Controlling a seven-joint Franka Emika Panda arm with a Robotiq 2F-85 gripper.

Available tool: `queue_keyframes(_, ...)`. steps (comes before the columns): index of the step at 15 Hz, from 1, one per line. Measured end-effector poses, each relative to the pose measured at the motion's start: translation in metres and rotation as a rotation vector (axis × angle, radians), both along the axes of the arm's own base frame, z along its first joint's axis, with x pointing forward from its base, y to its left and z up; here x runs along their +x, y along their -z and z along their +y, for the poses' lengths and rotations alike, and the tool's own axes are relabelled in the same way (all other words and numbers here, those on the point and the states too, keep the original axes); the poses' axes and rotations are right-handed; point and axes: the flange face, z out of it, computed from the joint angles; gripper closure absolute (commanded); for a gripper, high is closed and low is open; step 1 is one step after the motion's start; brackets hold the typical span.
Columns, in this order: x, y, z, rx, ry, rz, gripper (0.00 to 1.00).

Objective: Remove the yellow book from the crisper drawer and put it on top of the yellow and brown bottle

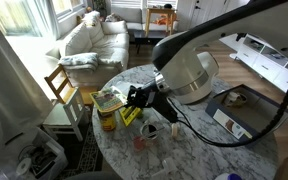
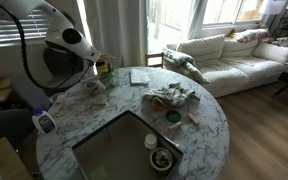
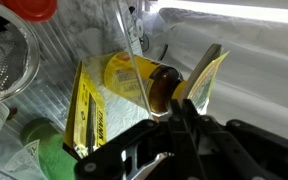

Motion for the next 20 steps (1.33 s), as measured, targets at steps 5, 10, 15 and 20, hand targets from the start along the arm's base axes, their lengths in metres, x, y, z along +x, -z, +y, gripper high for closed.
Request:
queue_keyframes(5,-0.007,0.010,0.002,-0.004,-0.047,-0.009,0.98)
queue_keyframes(10,-0.012,0.011,0.009,0.045,-0.020,-0.013,0.98)
queue_keyframes(15,-0.016,0.016,0.016,0.070,-0.015,-0.005,0.98)
queue_keyframes(20,-0.017,0.022,0.017,0.070,-0.018,0.003,0.98)
